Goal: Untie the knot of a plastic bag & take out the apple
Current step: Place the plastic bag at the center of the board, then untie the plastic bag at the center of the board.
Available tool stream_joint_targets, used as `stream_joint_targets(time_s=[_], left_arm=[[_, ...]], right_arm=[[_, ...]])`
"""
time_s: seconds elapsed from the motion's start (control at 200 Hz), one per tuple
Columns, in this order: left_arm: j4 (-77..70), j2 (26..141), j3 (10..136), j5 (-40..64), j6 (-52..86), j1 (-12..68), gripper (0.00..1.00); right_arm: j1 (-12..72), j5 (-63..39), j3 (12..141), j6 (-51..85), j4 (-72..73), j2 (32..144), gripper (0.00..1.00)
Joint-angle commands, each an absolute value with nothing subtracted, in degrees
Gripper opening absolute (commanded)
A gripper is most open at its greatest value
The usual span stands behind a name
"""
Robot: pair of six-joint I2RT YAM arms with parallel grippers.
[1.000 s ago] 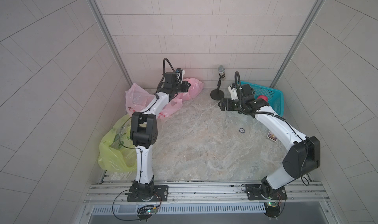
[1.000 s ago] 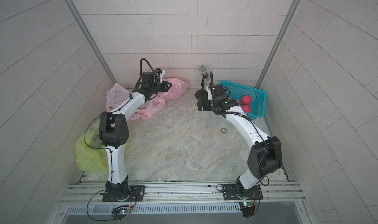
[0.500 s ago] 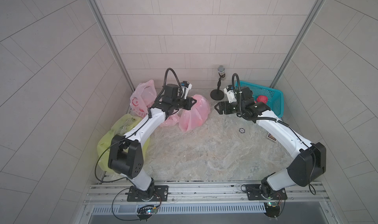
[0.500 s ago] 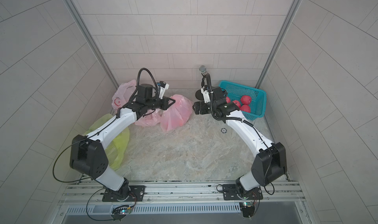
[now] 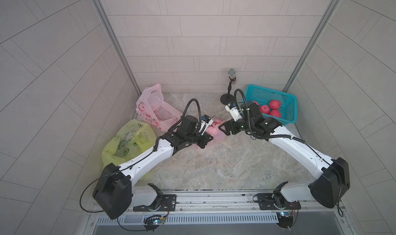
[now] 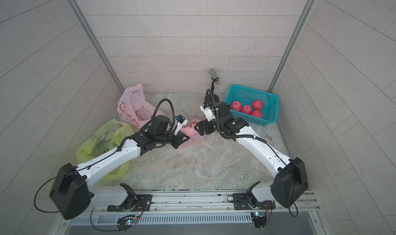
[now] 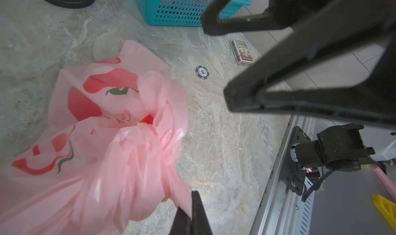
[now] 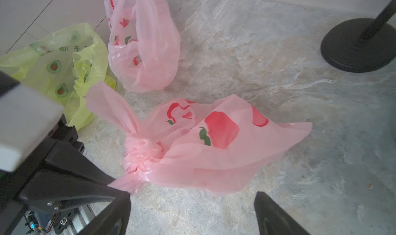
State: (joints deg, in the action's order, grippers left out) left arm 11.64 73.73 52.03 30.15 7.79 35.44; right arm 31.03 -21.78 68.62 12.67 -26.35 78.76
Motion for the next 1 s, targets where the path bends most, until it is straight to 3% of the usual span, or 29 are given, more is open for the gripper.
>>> stream_joint_targets(time_s=[0.0, 0.205, 0.52, 0.64, 0.68, 0.765, 0.856, 0.896, 0.996], left_arm=[[12.3, 72.1, 51.7, 29.4, 5.8, 35.6, 0.0], [14.1, 70.7, 51.3, 29.3, 4.9, 35.6, 0.03], [15.5, 70.1, 51.0, 29.4, 4.6, 35.5, 0.06], [16.0, 70.4, 51.5, 29.3, 4.3, 35.6, 0.16], [16.2, 70.3, 51.7, 29.1, 4.3, 35.5, 0.24], [16.3, 69.9, 52.0, 28.4, 5.0, 35.5, 0.52], [16.2, 68.5, 52.2, 26.7, 6.8, 35.1, 0.65], [16.2, 67.5, 52.4, 25.8, 7.8, 34.7, 0.68], [15.0, 63.2, 51.8, 23.4, 11.2, 32.2, 0.71]], right_arm=[[33.0, -20.5, 66.9, 9.3, -23.5, 77.7, 0.87], [34.6, -19.3, 65.4, 7.8, -20.4, 79.5, 0.78], [35.7, -18.2, 66.3, 6.8, -19.0, 83.0, 0.8], [36.1, -18.4, 65.7, 7.3, -18.1, 83.5, 0.5], [36.2, -18.3, 65.4, 7.4, -17.8, 83.2, 0.4], [36.1, -18.7, 65.5, 7.4, -18.4, 83.1, 0.24], [36.1, -19.6, 65.1, 7.9, -19.0, 82.9, 0.05], [36.1, -19.9, 64.6, 8.3, -19.0, 82.7, 0.0], [36.1, -20.0, 63.2, 8.8, -19.0, 81.7, 0.0]])
